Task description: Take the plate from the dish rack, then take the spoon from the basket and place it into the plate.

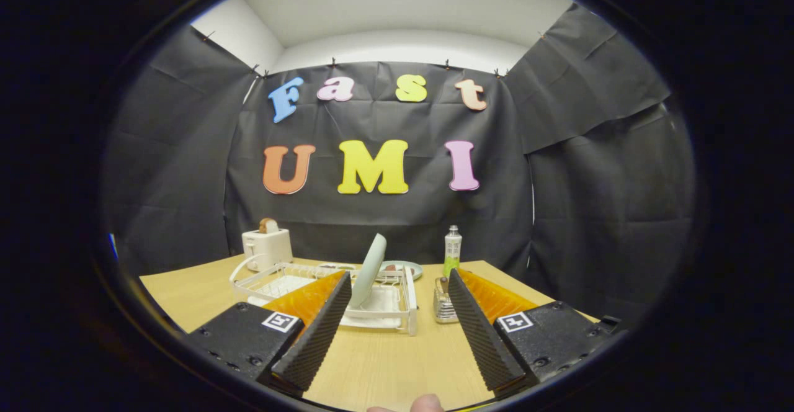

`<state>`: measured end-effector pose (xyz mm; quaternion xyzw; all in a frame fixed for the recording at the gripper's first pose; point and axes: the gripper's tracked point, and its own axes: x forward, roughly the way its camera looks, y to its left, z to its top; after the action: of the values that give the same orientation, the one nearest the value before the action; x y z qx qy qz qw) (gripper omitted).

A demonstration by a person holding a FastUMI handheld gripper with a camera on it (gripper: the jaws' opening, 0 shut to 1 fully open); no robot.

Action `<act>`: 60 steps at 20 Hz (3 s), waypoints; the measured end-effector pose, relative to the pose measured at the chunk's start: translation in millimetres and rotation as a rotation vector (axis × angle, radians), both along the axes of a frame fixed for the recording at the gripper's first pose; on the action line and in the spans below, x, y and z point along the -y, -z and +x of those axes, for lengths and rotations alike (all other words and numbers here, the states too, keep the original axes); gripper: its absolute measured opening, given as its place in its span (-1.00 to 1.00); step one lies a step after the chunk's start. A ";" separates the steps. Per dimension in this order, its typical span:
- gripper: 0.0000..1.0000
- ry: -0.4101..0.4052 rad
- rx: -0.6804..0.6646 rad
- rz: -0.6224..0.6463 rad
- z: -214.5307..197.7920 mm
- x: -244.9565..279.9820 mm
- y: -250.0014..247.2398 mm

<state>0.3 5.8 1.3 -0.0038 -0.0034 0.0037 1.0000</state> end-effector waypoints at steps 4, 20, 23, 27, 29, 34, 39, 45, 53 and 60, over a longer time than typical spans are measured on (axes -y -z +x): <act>1.00 0.002 -0.004 -0.023 3.7 3.2 1.0; 1.00 -0.126 -0.201 -0.103 72.2 -5.2 -105.6; 1.00 -0.139 -0.297 -0.132 98.2 -12.0 -115.7; 1.00 -0.149 -0.442 -0.120 138.1 -29.1 -121.5; 1.00 -0.159 -0.526 -0.104 155.1 -40.1 -113.3; 1.00 -0.145 -0.698 -0.023 206.7 -53.6 -86.0; 0.99 -0.147 -0.875 0.033 237.8 -64.0 -41.4; 0.99 -0.073 -0.975 0.048 261.7 -48.0 -8.3; 0.91 -0.067 -1.103 0.121 268.3 -55.2 28.2; 0.36 -0.044 -1.170 0.118 269.5 -60.6 53.6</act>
<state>269.7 66.3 -52.3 0.0548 0.5489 0.0257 0.8337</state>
